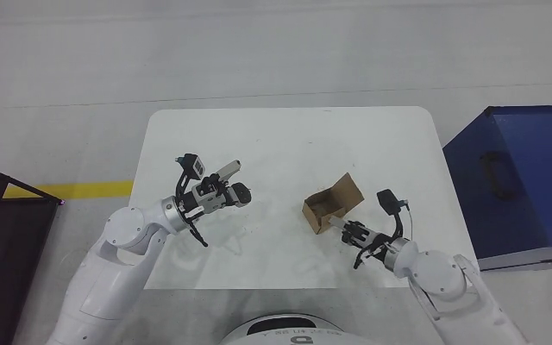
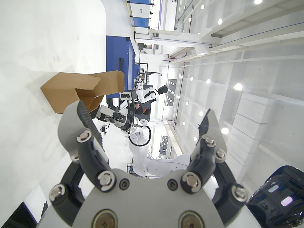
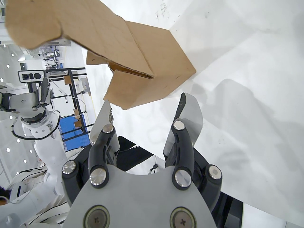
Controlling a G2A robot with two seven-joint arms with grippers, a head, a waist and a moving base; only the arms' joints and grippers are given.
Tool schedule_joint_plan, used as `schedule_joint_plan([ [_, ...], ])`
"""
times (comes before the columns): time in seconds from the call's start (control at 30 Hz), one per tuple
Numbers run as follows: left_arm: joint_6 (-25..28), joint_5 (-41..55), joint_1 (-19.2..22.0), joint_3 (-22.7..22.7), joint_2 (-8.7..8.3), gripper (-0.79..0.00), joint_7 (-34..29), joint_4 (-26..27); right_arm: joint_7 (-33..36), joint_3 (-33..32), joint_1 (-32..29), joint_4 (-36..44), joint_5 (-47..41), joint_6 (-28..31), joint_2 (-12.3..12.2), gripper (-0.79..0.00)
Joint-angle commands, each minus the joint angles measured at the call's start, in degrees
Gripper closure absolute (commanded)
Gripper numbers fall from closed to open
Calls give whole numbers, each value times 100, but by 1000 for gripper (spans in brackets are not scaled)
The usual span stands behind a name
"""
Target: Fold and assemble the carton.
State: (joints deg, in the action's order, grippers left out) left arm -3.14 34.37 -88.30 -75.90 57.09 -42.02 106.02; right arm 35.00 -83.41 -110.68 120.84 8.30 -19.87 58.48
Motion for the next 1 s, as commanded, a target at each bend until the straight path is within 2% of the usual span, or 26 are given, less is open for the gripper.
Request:
schedule_joint_plan([
  [0.0,0,0,0,0,0,-785,0,0,25,75,147,-52,14,-106,6,-462],
  [0.17,0,0,0,0,0,-785,0,0,69,218,459,-150,26,-433,22,-292],
  [0.2,0,0,0,0,0,-785,0,0,94,254,527,-173,33,-508,24,-234],
  [0.27,0,0,0,0,0,-785,0,0,134,325,680,-222,71,-650,30,-15],
  [0.3,0,0,0,0,0,-785,0,0,152,357,751,-242,96,-716,31,0],
  [0.47,0,0,0,0,0,-785,0,0,395,433,1096,-101,627,-1042,-4,0],
  [0.73,0,0,0,0,0,-785,0,0,1353,639,1822,-53,1627,-1447,-93,0],
  [0.77,0,0,0,0,0,-785,0,0,1419,705,1906,-49,1592,-1490,-85,-49],
  [0.8,0,0,0,0,0,-785,0,0,1451,767,1972,-56,1501,-1498,-72,-142],
  [0.9,0,0,0,0,0,-785,0,0,1355,923,2065,-209,1348,-1575,-36,-240],
  [0.97,0,0,0,0,0,-785,0,0,1302,1031,2111,-342,1339,-1633,-20,-256],
])
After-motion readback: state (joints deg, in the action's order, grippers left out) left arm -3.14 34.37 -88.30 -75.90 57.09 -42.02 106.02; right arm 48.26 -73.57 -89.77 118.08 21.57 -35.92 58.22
